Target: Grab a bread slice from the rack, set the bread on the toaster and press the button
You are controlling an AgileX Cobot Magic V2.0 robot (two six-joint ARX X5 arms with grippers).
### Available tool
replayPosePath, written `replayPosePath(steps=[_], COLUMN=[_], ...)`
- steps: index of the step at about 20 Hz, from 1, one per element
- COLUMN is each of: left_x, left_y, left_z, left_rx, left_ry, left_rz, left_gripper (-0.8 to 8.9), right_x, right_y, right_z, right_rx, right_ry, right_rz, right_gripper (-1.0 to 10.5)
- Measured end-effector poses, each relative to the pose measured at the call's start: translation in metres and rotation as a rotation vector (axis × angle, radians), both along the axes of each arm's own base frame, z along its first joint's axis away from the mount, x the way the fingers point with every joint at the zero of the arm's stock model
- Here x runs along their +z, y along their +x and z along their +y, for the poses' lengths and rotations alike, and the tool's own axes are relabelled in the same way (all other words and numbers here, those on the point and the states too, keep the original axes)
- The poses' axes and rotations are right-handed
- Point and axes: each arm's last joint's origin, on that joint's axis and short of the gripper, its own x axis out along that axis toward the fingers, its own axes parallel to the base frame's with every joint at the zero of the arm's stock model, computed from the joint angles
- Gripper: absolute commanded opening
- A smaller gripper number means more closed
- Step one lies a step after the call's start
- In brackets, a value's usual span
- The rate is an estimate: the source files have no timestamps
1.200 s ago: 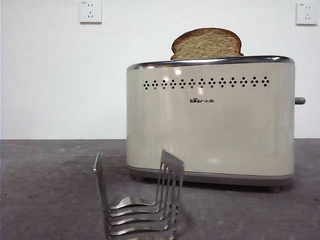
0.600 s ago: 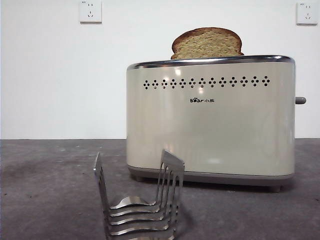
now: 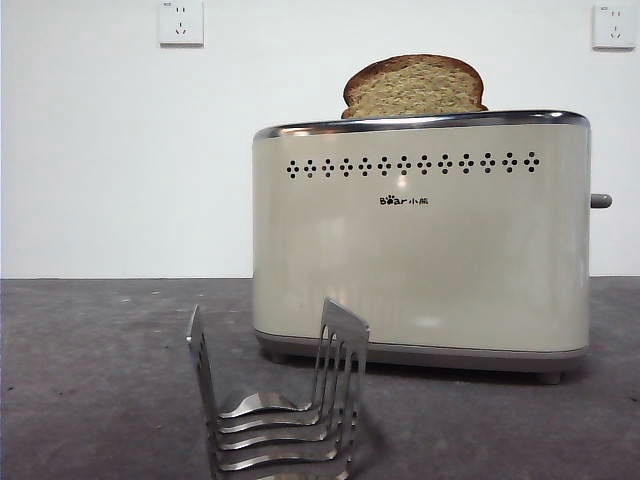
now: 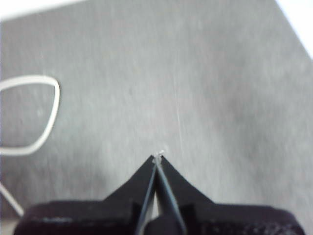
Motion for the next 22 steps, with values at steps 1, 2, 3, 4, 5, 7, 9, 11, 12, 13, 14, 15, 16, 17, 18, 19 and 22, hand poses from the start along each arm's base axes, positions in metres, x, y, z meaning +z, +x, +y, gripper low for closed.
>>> replayPosePath(steps=[1,2,3,4,5,7,9,11,12,13,14,15,16,17,18,19,22], left_x=[0.0007,0.0003,-0.0014,-0.0038,-0.0050,-0.0022,-0.0014,-0.0013,-0.0013,-0.0013,-0.0014,-0.0017,-0.0022,-0.0025,-0.0028,-0.0031,-0.0042], left_y=[-0.0009,-0.0015,-0.0021,-0.0032,-0.0042,-0.0059,-0.0060,-0.0060,-0.0060,-0.0060,-0.0059,-0.0057,-0.0054,-0.0052,-0.0050,-0.0048,-0.0041], left_z=[0.0001,0.0001,0.0003,0.0006,0.0010,0.0019,0.0025,0.0019,0.0014,0.0012,0.0011,0.0011,0.0011,0.0011,0.0011,0.0011,0.0011], left_rx=[0.001,0.001,0.002,0.004,0.007,0.014,0.018,-0.004,-0.018,-0.026,-0.029,-0.029,-0.029,-0.029,-0.029,-0.029,-0.029], left_ry=[-0.002,-0.002,0.000,0.001,0.002,0.010,0.018,0.015,0.012,0.011,0.010,0.011,0.011,0.011,0.011,0.011,0.011], left_rz=[-0.009,-0.006,0.010,0.034,0.044,0.008,-0.002,-0.002,-0.003,-0.003,-0.002,0.003,0.009,0.013,0.018,0.022,0.036], left_gripper=[-0.03,-0.03,-0.03,-0.03,-0.03,-0.03,-0.03,-0.03,-0.03,-0.03,-0.03,-0.03,-0.03,-0.03,-0.03,-0.03,-0.03], right_x=[0.0011,0.0021,0.0024,0.0025,0.0027,0.0035,0.0035,0.0035,0.0035,0.0035,0.0035,0.0035,0.0035,0.0035,0.0035,0.0035,0.0035], right_y=[0.0010,0.0019,0.0022,0.0022,0.0024,0.0031,0.0030,0.0031,0.0030,0.0030,0.0031,0.0030,0.0031,0.0030,0.0031,0.0031,0.0031], right_z=[-0.0002,-0.0003,-0.0004,-0.0004,-0.0004,-0.0005,-0.0005,-0.0005,-0.0005,-0.0005,-0.0005,-0.0005,-0.0005,-0.0005,-0.0005,-0.0005,-0.0005], right_rx=[0.000,0.000,0.000,0.000,0.000,0.000,0.000,0.000,0.000,0.000,0.000,0.000,0.000,0.000,0.000,0.000,0.000], right_ry=[-0.003,-0.005,-0.006,-0.006,-0.006,-0.008,-0.008,-0.008,-0.008,-0.008,-0.008,-0.008,-0.008,-0.008,-0.008,-0.008,-0.008], right_rz=[-0.015,-0.029,-0.033,-0.034,-0.037,-0.048,-0.047,-0.048,-0.047,-0.047,-0.048,-0.047,-0.048,-0.047,-0.048,-0.048,-0.048], right_gripper=[0.0,0.0,0.0,0.0,0.0,0.0,0.0,0.0,0.0,0.0,0.0,0.0,0.0,0.0,0.0,0.0,0.0])
